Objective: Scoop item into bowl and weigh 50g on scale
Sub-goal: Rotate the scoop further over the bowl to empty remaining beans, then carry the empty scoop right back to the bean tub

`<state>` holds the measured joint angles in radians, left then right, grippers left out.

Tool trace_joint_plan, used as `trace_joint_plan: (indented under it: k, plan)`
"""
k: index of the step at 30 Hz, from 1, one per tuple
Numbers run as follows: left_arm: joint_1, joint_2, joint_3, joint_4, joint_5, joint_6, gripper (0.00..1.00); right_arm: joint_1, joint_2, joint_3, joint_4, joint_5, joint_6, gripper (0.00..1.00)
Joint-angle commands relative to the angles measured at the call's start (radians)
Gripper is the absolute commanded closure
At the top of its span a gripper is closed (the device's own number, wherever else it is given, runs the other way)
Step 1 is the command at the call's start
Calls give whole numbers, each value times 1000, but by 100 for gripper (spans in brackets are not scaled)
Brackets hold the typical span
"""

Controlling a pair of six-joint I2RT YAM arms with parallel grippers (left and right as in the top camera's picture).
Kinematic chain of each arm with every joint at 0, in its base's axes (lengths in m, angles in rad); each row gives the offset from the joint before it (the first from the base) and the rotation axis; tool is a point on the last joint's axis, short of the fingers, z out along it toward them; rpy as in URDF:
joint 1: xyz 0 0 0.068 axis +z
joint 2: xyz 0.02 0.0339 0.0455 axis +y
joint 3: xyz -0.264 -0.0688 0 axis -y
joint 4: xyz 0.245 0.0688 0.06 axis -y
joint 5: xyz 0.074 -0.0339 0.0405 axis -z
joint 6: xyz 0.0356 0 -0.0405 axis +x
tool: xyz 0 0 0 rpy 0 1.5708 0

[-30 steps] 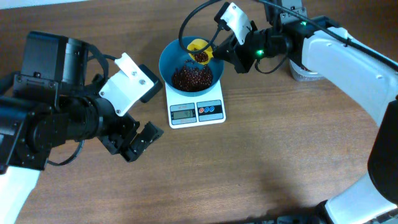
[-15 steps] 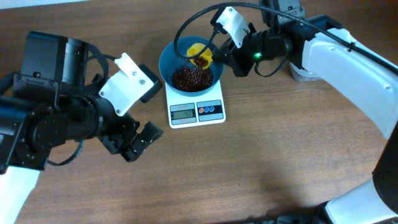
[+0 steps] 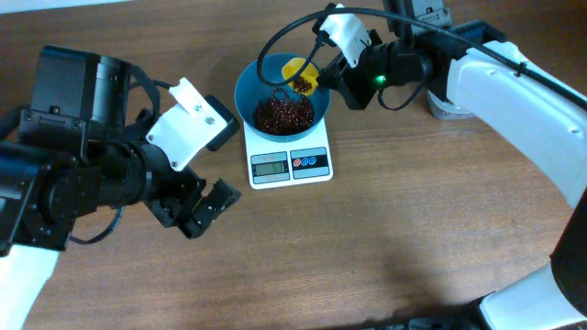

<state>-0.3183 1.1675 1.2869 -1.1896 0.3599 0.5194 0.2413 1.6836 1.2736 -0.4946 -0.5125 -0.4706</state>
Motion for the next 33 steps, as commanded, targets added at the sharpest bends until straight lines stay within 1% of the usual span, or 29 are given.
trace_joint_plan:
  k: [1,16,22,28,33]
  plan:
    - [-2,0,7,-1,10,-10,2,10,-30,21,0,-11,8,96]
    - [-2,0,7,-1,10,-10,2,8,-30,21,-16,-83,8,96]
    - [-2,0,7,-1,10,-10,1,-9,-30,21,-39,-92,72,96]
    - [-2,0,7,-1,10,-10,1,-56,-30,21,-79,-209,73,96]
    - [-2,0,7,-1,10,-10,2,-118,-28,21,-82,-288,186,96]
